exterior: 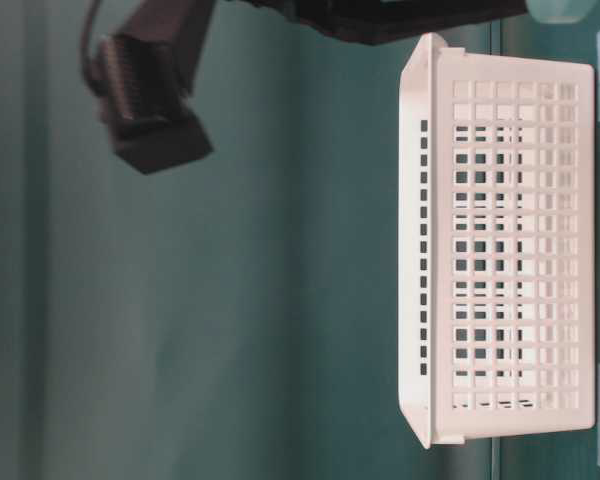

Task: Put the tape into the white basket.
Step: 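Lift the tape roll off the table with the right gripper, then carry the tape roll over the white basket with the right gripper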

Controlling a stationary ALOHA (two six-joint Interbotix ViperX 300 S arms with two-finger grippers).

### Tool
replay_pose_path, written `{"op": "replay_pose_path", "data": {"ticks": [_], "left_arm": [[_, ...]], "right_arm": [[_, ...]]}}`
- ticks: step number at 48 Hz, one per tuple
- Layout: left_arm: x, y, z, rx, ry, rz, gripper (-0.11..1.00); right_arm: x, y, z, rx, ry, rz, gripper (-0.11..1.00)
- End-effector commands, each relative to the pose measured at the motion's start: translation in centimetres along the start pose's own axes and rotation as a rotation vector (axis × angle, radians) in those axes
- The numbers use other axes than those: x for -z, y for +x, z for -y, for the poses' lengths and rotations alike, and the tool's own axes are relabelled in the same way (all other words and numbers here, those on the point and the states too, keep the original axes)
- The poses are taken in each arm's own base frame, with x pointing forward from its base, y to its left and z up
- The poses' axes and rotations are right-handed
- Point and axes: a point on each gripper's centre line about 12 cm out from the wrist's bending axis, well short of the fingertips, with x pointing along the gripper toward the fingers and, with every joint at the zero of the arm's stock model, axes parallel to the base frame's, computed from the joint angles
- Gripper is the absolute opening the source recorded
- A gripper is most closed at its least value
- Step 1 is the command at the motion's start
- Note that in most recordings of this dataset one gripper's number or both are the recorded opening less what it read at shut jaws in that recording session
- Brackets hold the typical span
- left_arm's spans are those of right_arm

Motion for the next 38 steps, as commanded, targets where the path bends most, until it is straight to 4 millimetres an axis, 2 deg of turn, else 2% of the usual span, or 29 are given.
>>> {"op": "replay_pose_path", "data": {"ticks": [1,8,23,29,38], "left_arm": [[-0.9,0.0,0.0,-0.001,0.003,0.015,-0.11],[-0.9,0.1,0.0,-0.001,0.003,0.014,-0.11],[-0.9,0.0,0.0,-0.001,0.003,0.015,-0.11],[-0.9,0.1,0.0,-0.001,0.003,0.014,-0.11],[-0.9,0.1,0.0,-0.001,0.003,0.014,-0.11]], "right_arm": [[-0.7,-2.3,-0.5,-0.033,0.002,0.065,0.67],[-0.7,-3.2,-0.4,-0.041,0.006,0.085,0.67],[-0.2,-3.5,-0.1,-0.013,-0.001,0.031,0.67],[-0.4,-4.2,0.7,0.011,0.01,0.009,0.67],[-1.1,-5.4,2.8,0.059,0.044,0.01,0.67]]}}
